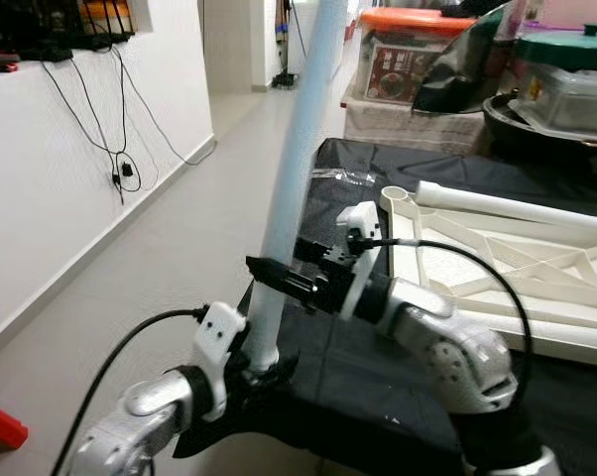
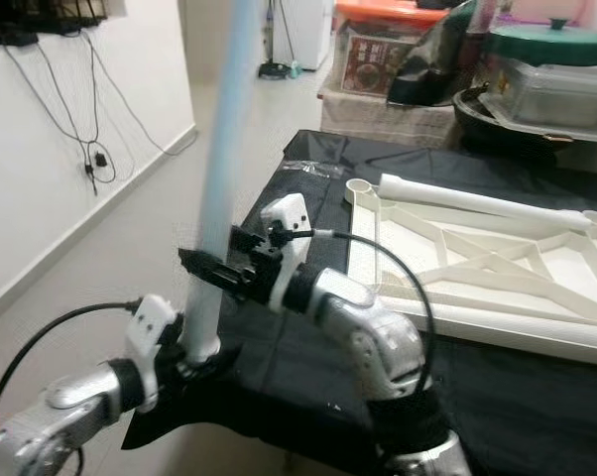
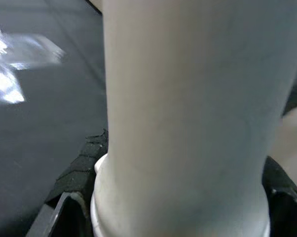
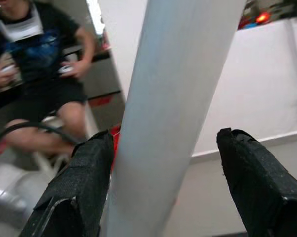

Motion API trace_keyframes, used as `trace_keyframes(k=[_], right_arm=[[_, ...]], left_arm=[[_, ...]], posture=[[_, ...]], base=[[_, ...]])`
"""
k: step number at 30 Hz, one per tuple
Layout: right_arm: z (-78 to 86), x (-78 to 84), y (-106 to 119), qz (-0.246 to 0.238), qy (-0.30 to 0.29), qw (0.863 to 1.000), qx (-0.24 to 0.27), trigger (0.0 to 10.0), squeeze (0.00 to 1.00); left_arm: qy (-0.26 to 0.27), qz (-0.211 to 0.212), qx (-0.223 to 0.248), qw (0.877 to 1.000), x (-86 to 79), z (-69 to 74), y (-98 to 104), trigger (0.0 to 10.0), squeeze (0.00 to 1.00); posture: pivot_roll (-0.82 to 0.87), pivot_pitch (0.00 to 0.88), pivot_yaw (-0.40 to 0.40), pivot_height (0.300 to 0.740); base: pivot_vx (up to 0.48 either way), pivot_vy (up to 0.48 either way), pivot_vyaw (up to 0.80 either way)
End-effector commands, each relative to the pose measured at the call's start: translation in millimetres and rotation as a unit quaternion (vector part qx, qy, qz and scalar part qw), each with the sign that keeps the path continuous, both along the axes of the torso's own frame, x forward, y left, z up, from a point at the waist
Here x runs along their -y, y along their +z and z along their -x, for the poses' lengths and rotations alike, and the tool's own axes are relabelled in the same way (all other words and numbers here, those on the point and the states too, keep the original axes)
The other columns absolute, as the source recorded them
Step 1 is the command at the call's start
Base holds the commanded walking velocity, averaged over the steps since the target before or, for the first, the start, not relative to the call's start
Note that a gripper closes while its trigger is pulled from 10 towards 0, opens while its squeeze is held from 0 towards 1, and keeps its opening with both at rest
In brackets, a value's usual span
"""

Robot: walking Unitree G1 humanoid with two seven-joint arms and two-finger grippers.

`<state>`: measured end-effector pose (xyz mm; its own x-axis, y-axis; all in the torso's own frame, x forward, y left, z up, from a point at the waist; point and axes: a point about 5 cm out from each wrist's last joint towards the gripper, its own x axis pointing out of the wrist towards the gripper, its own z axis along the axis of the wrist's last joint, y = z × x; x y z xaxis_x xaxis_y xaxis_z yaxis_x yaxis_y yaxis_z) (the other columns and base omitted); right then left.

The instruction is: Building children table

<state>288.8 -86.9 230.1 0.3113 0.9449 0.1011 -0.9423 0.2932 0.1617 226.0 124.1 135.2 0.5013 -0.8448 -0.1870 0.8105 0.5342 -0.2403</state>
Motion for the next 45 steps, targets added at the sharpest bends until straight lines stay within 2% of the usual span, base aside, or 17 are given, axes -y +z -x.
trace_keyframes(k=[1, 7, 10, 12, 19, 23, 34, 40, 41, 42, 43, 44, 45], right_arm=[[3.9, -2.7, 1.3, -0.008, 0.041, 0.999, -0.01, 10.0, 0.0], [5.3, -2.6, 1.6, -0.005, 0.054, 0.999, -0.01, 10.0, 0.0], [11.8, -8.5, -1.0, 0.007, 0.111, 0.994, -0.018, 10.0, 0.0], [13.6, -11.1, -2.1, 0.013, 0.133, 0.991, -0.024, 10.0, 0.0], [20.6, -19.2, -6.0, 0.011, 0.176, 0.983, -0.047, 10.0, 0.0], [24.4, -22.9, -8.5, 0.008, 0.193, 0.979, -0.061, 10.0, 0.0], [24.1, -26.7, -8.4, 0.002, 0.196, 0.978, -0.065, 10.0, 0.0], [22.5, -30.2, -3.1, -0.022, 0.191, 0.978, -0.074, 10.0, 0.0], [23.0, -31.5, -2.2, -0.028, 0.194, 0.978, -0.077, 8.7, 0.0], [23.0, -31.5, -2.2, -0.028, 0.194, 0.978, -0.077, 8.7, 0.0], [23.2, -31.9, -1.9, -0.029, 0.194, 0.978, -0.077, 3.1, 0.0], [23.6, -32.3, -1.8, -0.029, 0.196, 0.977, -0.078, 0.0, 0.0], [23.6, -32.3, -1.8, -0.029, 0.196, 0.977, -0.078, 0.0, 0.0]], left_arm=[[-0.035, 0.018, -0.015, 0.999, 1.7, 6.8, 3.6, 10.0, 0.0], [-0.047, 0.023, -0.024, 0.998, 2.2, 10.1, 2.8, 10.0, 0.0], [-0.107, 0.037, -0.063, 0.992, 6.1, 24.8, 1.4, 10.0, 0.0], [-0.13, 0.038, -0.075, 0.988, 5.9, 29.1, 2.5, 10.0, 0.0], [-0.157, 0.041, -0.086, 0.983, 7.7, 29.1, 5.5, 10.0, 0.0], [-0.172, 0.027, -0.082, 0.981, 10.3, 29.7, 4.1, 10.0, 0.0], [-0.175, 0.016, -0.076, 0.982, 12.7, 26.8, 2.4, 10.0, 0.0], [-0.175, 0.014, -0.073, 0.982, 17.1, 24.9, 0.0, 10.0, 0.0], [-0.176, 0.014, -0.073, 0.982, 17.6, 24.6, -0.2, 10.0, 0.0], [-0.176, 0.014, -0.073, 0.982, 17.6, 24.6, -0.2, 10.0, 0.0], [-0.177, 0.014, -0.073, 0.981, 17.8, 24.6, -0.3, 10.0, 0.0], [-0.179, 0.015, -0.074, 0.981, 17.9, 25.1, -0.3, 10.0, 0.0], [-0.179, 0.015, -0.074, 0.981, 17.9, 25.1, -0.3, 10.0, 0.0]], posture=[[0.14, 0.0, -0.031, 0.74], [0.14, 0.0, -0.031, 0.74], [0.13, 0.004, -0.031, 0.74], [0.13, 0.004, -0.031, 0.74], [0.13, 0.005, -0.03, 0.74], [0.13, 0.006, -0.031, 0.74], [0.12, 0.002, -0.026, 0.74], [0.12, 0.0, -0.027, 0.74], [0.12, 0.0, -0.026, 0.74], [0.12, 0.0, -0.026, 0.74], [0.12, 0.0, -0.026, 0.74], [0.12, 0.0, -0.026, 0.74], [0.12, 0.0, -0.026, 0.74]], base=[[0.0, 0.0, 0.0], [0.0, 0.0, 0.0], [0.0, 0.0, 0.0], [0.0, 0.0, 0.0], [0.0, 0.0, 0.0], [0.0, 0.0, 0.0], [0.0, 0.0, 0.0], [0.0, 0.0, 0.0], [0.0, 0.0, 0.0], [0.0, 0.0, 0.0], [0.0, 0.0, 0.0], [0.0, 0.0, 0.0], [0.0, 0.0, 0.0]])
